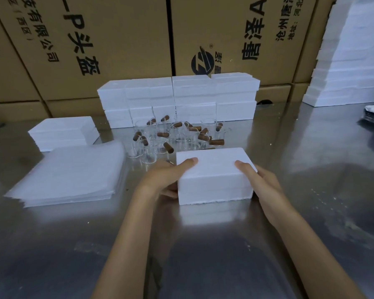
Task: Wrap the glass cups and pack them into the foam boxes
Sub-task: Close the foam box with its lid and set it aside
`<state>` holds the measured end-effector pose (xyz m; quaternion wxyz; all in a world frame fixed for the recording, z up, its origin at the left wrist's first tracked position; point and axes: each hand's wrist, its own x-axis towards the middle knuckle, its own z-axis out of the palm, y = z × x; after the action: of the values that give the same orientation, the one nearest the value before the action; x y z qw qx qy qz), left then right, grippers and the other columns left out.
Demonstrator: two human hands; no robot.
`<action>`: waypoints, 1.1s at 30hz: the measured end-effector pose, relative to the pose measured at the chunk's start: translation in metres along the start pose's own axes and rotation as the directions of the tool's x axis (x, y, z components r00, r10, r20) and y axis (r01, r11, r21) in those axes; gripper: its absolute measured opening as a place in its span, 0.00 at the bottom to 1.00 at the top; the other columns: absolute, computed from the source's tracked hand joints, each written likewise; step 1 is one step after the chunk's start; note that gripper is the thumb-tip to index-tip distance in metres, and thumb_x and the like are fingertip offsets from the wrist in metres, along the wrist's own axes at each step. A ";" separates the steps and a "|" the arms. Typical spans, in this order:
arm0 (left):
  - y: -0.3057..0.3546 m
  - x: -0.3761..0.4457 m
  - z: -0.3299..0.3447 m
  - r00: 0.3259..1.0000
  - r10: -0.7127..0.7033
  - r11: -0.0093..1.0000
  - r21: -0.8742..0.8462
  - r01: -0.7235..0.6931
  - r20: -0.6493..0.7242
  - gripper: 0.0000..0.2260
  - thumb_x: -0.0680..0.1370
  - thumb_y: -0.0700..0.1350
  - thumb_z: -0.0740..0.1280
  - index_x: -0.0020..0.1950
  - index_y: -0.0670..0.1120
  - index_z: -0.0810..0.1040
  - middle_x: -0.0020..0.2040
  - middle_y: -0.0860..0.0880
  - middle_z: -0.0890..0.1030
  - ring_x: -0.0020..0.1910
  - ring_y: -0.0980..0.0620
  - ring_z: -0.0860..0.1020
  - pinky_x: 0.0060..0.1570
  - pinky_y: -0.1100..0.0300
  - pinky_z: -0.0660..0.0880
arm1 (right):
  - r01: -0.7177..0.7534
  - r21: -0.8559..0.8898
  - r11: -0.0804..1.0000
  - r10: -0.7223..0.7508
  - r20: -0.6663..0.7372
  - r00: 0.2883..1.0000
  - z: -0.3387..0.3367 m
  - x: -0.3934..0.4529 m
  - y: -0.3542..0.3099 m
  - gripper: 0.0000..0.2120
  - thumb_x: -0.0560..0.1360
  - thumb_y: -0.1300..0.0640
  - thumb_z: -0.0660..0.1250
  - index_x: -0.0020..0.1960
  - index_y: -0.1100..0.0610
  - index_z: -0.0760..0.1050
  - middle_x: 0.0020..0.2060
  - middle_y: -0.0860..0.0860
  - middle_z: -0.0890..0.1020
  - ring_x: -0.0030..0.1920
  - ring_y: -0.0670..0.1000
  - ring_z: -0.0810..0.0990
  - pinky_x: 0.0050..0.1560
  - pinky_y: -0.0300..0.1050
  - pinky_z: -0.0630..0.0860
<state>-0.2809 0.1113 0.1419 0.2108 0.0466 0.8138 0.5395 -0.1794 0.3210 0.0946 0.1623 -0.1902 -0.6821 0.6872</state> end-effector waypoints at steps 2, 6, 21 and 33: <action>-0.002 -0.001 -0.006 1.000 0.010 1.000 -0.024 -0.010 -0.010 0.22 0.68 0.61 0.77 0.49 0.44 0.83 0.42 0.48 0.87 0.40 0.52 0.86 0.35 0.59 0.83 | -0.014 0.111 0.994 0.005 0.085 0.996 0.001 -0.004 -0.003 0.17 0.71 0.45 0.73 0.57 0.52 0.83 0.52 0.49 0.86 0.56 0.53 0.84 0.58 0.49 0.77; -0.003 -0.004 -0.024 0.994 0.090 0.987 -0.131 -0.096 -0.054 0.18 0.68 0.57 0.79 0.50 0.48 0.83 0.40 0.54 0.87 0.36 0.57 0.85 0.32 0.62 0.81 | -0.020 0.298 0.954 -0.038 0.187 0.982 0.017 -0.011 -0.008 0.17 0.78 0.55 0.66 0.67 0.55 0.77 0.59 0.52 0.83 0.61 0.53 0.81 0.61 0.50 0.75; 0.003 -0.019 -0.096 0.847 0.010 0.728 -0.577 -0.371 -0.532 0.19 0.70 0.58 0.76 0.57 0.55 0.76 0.52 0.58 0.77 0.48 0.59 0.77 0.39 0.58 0.77 | -0.179 0.264 0.948 0.057 0.411 0.910 0.139 0.006 -0.075 0.16 0.74 0.47 0.72 0.58 0.52 0.79 0.45 0.52 0.86 0.51 0.56 0.84 0.56 0.55 0.81; -0.022 -0.005 -0.209 0.656 -0.215 0.466 -0.666 -0.582 -0.723 0.35 0.68 0.47 0.79 0.70 0.53 0.65 0.58 0.52 0.79 0.54 0.51 0.81 0.47 0.45 0.83 | -0.146 0.128 0.981 0.078 0.427 0.901 0.265 -0.006 -0.075 0.39 0.70 0.32 0.69 0.74 0.50 0.64 0.62 0.49 0.76 0.58 0.49 0.80 0.61 0.52 0.77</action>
<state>-0.3557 -0.0786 0.1924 -0.2048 -0.1861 0.4241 0.8623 -0.3053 0.0871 0.1695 -0.0137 -0.0634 -0.6328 0.7716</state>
